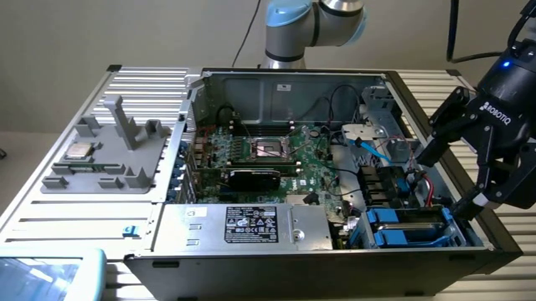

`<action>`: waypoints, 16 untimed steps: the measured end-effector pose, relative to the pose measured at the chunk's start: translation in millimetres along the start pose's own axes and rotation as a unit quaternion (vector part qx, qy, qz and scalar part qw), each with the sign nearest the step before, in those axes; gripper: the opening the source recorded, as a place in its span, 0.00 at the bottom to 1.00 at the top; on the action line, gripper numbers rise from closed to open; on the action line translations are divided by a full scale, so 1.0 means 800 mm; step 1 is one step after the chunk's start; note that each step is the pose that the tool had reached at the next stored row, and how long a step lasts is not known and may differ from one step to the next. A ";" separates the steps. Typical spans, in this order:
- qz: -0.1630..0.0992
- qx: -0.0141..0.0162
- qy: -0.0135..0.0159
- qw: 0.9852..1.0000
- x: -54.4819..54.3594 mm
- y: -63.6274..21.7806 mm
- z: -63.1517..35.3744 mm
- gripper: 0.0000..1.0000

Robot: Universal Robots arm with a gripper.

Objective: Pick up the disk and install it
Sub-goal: 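Insert the first disk wire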

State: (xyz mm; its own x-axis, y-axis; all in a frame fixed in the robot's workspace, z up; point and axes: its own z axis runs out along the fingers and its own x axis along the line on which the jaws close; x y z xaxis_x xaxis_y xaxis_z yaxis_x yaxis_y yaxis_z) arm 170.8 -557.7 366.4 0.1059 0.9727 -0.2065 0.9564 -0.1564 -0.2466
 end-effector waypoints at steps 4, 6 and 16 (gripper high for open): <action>0.000 0.000 -0.001 1.000 0.001 -0.003 0.001 0.99; 0.002 -0.001 -0.006 1.000 0.002 -0.008 0.002 0.99; 0.018 -0.029 -0.044 0.998 0.002 -0.026 0.006 0.99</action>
State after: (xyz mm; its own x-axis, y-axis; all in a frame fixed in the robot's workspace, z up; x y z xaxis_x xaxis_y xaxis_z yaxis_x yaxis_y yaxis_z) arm 149.7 -553.7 366.4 0.1175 0.9473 -0.2981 0.9667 -0.1778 -0.1839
